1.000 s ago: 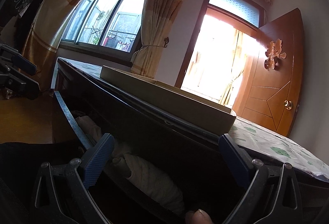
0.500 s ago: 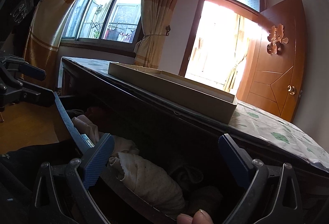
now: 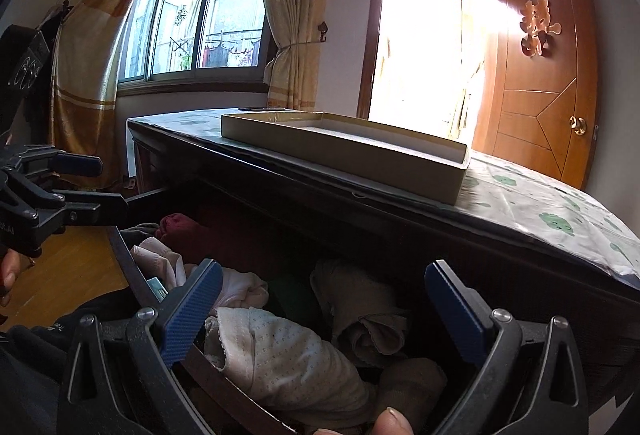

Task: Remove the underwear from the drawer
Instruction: 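Reach both tools into the drawer over the clothes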

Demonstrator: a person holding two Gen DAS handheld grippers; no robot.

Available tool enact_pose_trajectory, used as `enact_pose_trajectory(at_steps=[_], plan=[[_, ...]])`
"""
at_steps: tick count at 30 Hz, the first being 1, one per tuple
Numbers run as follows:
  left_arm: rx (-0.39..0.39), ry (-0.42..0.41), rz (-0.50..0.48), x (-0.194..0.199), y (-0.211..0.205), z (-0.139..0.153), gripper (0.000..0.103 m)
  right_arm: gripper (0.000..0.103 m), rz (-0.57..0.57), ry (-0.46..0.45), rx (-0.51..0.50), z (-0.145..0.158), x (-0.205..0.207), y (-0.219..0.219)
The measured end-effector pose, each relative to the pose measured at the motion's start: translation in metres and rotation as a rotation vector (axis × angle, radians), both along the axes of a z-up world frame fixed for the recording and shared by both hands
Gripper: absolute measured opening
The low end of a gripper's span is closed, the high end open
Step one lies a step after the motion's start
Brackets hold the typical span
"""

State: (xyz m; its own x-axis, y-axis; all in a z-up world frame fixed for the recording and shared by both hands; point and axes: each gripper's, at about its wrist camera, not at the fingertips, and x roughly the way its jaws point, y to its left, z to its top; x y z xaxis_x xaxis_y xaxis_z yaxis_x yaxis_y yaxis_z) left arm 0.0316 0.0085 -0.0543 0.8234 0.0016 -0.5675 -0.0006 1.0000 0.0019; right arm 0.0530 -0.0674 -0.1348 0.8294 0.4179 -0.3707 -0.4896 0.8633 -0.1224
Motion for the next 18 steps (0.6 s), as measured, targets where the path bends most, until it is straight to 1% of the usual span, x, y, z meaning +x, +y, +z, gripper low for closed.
enact_pose_trajectory(at_steps=[10, 18], plan=[[-0.005, -0.006, -0.005, -0.0049, 0.0018, 0.0040, 0.103, 0.102, -0.007, 0.121, 0.032, 0.0022, -0.0013, -0.0050], [-0.006, -0.005, -0.010, -0.0062, 0.0009, 0.0041, 0.103, 0.102, -0.006, 0.171, 0.015, 0.0039, -0.0072, -0.0033]])
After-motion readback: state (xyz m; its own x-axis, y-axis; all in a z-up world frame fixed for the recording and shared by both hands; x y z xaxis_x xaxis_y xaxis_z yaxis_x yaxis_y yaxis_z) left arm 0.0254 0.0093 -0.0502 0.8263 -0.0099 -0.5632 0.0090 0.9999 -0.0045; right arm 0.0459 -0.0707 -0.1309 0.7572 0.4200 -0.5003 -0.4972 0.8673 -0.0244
